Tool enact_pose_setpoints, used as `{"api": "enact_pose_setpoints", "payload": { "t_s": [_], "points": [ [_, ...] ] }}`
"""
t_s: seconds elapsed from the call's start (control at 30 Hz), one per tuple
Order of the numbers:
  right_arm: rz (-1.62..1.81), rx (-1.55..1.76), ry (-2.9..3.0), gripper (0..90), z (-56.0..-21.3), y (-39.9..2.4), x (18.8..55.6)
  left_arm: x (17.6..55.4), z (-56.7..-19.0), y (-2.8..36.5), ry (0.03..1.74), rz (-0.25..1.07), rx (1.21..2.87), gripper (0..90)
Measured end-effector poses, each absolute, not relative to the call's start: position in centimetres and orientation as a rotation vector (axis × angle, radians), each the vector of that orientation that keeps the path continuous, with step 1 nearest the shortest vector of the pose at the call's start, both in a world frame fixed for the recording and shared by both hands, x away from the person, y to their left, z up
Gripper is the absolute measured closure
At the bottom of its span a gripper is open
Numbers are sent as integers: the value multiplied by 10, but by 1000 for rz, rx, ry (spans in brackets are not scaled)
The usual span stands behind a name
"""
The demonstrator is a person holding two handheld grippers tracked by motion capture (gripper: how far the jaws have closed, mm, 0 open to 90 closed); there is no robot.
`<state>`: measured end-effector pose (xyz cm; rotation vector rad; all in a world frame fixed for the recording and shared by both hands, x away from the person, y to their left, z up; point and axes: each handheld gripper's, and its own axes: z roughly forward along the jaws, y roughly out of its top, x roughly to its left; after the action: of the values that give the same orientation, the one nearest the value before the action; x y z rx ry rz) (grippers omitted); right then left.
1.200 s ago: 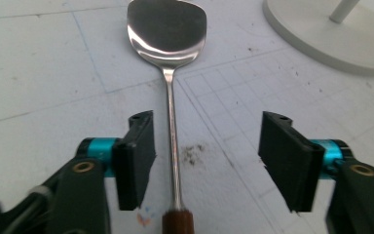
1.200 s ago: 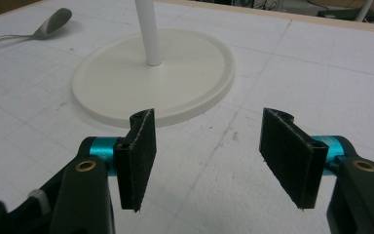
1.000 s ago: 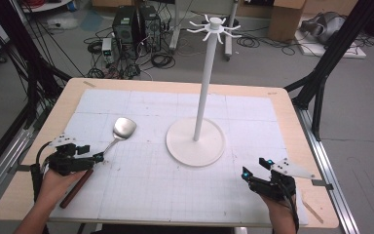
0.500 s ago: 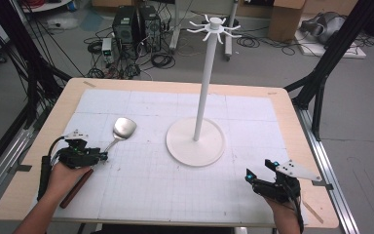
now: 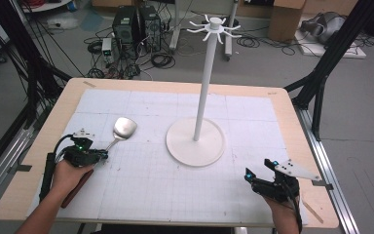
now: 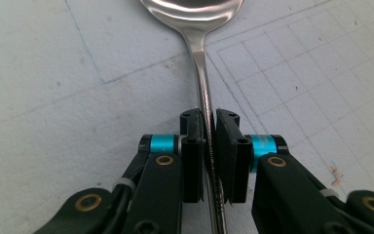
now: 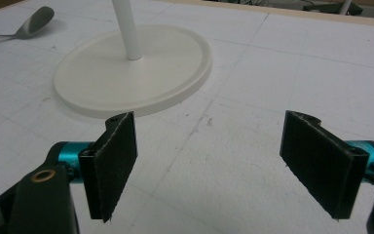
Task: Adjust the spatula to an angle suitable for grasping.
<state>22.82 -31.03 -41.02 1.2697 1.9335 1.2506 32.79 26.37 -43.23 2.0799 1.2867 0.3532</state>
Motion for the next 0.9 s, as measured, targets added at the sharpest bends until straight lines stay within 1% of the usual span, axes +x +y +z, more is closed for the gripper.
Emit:
{"api": "enact_pose_setpoints", "payload": {
  "t_s": [0.33,0.57,0.9],
  "points": [
    [1250,1255,1953,203,-411,-306,231,328,-431,258,1334,384,2087,827],
    [1250,1260,1952,204,-411,-305,232,329,-430,261,1366,347,2066,838],
    [1252,1257,1947,205,-411,-308,231,329,-431,260,1348,362,2071,836]
  ]
}}
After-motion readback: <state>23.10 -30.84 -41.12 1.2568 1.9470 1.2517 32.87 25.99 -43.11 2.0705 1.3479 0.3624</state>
